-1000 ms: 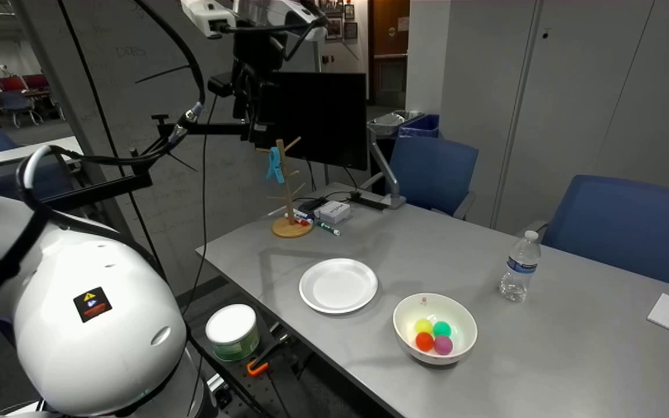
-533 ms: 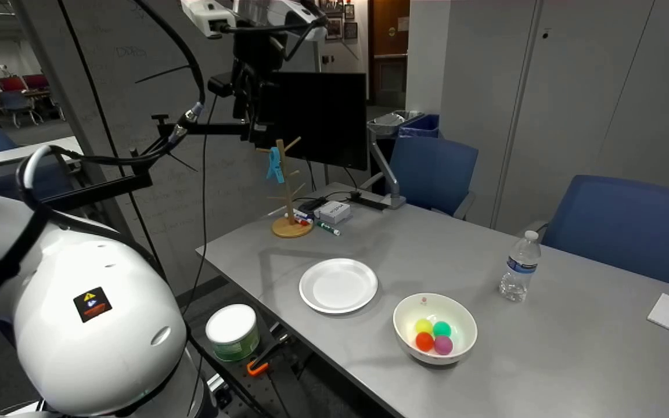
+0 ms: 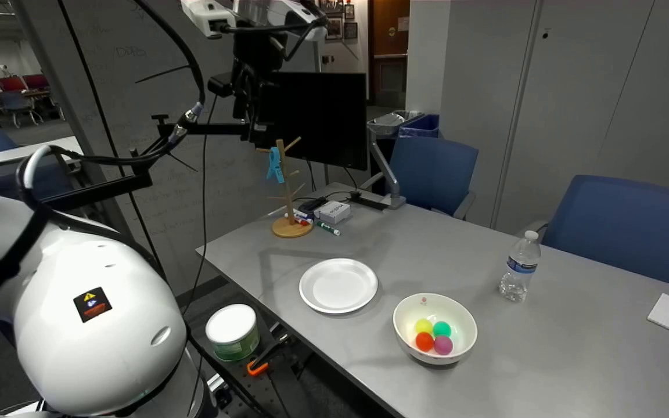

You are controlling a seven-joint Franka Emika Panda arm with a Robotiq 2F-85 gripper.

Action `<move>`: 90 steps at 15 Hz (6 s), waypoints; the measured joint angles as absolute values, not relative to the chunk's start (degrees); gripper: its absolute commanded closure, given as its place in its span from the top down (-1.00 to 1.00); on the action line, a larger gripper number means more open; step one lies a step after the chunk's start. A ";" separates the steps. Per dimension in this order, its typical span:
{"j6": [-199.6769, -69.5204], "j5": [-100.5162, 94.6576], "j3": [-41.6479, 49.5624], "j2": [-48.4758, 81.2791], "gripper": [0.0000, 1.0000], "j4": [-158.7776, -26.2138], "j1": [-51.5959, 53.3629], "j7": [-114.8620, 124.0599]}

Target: Pick up the objects from the white bowl and place them on the white plate

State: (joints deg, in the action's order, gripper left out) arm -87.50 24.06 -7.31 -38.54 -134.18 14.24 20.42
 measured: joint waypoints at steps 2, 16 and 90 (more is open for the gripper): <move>-87.50 24.06 -7.31 -38.54 1.00 -134.18 14.24 20.42; -87.50 24.06 -7.31 -38.54 1.00 -134.18 14.24 20.42; -96.76 4.10 -9.59 -22.24 1.00 -130.50 -0.02 34.68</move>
